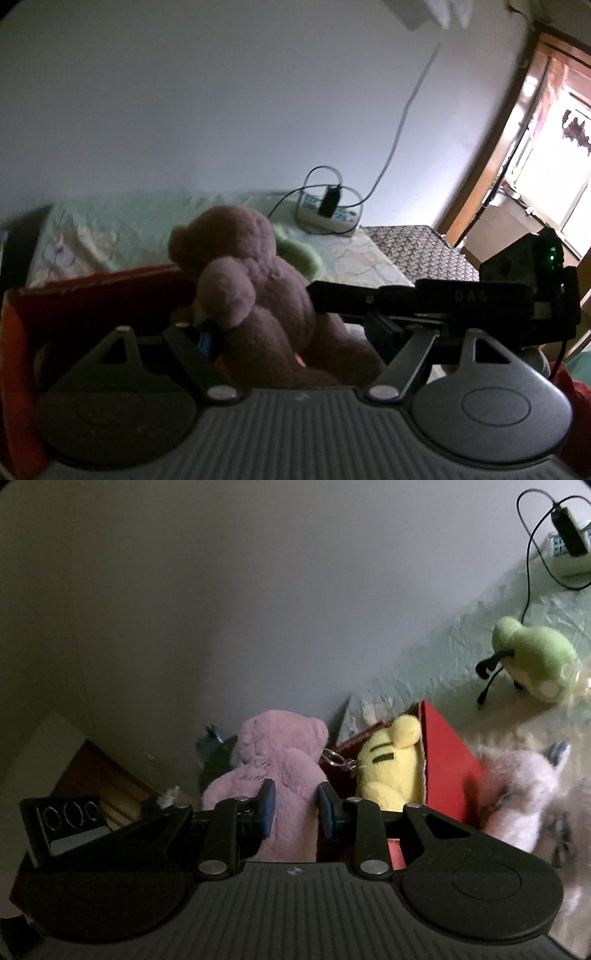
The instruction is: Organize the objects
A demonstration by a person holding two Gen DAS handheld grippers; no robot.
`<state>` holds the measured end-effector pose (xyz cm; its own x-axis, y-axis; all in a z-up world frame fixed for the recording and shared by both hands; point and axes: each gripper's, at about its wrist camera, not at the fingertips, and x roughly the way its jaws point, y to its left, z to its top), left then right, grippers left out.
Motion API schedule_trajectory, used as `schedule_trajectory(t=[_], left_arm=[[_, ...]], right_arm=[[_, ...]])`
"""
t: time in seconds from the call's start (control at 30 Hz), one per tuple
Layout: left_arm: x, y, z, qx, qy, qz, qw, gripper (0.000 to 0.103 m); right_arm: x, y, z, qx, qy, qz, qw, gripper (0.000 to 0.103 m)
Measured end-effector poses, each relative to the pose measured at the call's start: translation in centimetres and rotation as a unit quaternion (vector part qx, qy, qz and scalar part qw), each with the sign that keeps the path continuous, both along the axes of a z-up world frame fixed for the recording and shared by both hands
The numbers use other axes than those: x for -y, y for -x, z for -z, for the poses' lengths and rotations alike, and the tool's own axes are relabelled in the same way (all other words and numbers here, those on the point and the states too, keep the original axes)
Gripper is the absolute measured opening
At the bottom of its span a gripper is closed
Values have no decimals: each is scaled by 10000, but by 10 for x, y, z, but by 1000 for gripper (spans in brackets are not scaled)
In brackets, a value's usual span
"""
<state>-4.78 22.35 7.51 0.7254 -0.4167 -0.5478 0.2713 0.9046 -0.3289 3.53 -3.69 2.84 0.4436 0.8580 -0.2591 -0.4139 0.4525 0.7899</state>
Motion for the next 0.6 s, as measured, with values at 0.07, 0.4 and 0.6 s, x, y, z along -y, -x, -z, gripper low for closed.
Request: schedule_trajectory(t=[0.07, 0.4, 0.6], left_arm=[[-12, -4, 10, -124, 80, -39, 9999, 77], [-49, -34, 63, -831, 294, -346, 9955, 76], [-48, -33, 75, -1112, 5, -414, 9929, 77]], right_arm=[[-12, -5, 6, -38, 170, -30, 9998, 29], [-49, -20, 28, 67, 955, -71, 9954, 24], [-54, -15, 29, 228, 1128, -150, 9932, 19]])
